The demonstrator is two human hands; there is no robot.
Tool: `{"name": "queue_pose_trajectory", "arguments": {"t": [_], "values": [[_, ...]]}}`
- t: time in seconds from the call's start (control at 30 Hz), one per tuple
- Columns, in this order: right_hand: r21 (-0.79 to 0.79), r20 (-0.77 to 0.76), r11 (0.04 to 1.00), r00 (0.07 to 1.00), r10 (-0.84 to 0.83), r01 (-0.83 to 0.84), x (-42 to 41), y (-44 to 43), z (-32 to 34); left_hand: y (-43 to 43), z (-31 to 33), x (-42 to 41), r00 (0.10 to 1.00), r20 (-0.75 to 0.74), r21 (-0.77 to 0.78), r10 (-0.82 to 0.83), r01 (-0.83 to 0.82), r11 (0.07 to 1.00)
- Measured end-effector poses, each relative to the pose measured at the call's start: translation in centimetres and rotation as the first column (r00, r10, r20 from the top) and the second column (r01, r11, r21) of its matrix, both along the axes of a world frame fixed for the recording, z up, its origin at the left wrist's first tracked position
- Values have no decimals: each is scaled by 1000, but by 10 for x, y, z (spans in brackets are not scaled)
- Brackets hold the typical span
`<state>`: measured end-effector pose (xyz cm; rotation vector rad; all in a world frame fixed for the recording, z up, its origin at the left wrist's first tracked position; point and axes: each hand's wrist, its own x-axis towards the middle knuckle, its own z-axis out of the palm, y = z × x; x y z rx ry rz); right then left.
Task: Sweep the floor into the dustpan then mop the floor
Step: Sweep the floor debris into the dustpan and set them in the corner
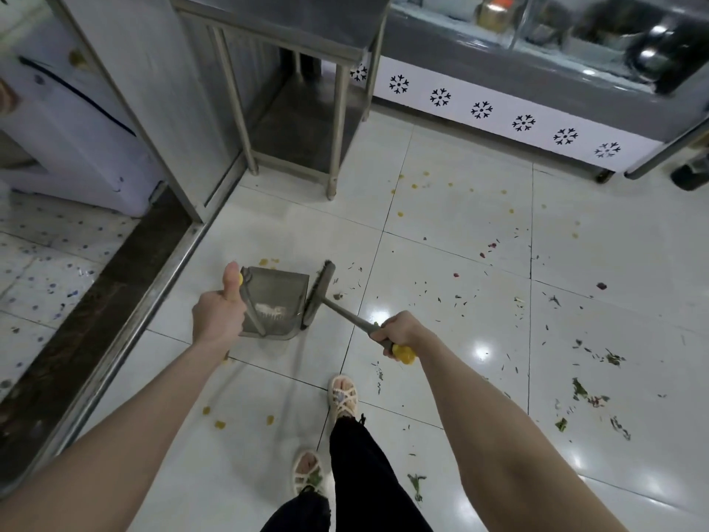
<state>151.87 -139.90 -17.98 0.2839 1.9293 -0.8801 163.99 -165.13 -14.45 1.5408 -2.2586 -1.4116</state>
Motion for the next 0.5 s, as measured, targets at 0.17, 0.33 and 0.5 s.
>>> {"name": "queue_pose_trajectory", "arguments": {"t": [0.17,0.33,0.5], "values": [[-13,22,999,999,47,-47,-55,-29,-10,-19,0,-35,996,15,-13,87,-87,996],[16,54,995,994,97,-98,-110,-55,-19,-31,0,-80,992,30,-18,123,-122,992],[100,67,986,990,127,-133,-154,-63,-27,-28,-1,-117,992,21,14,123,-124,992]]}}
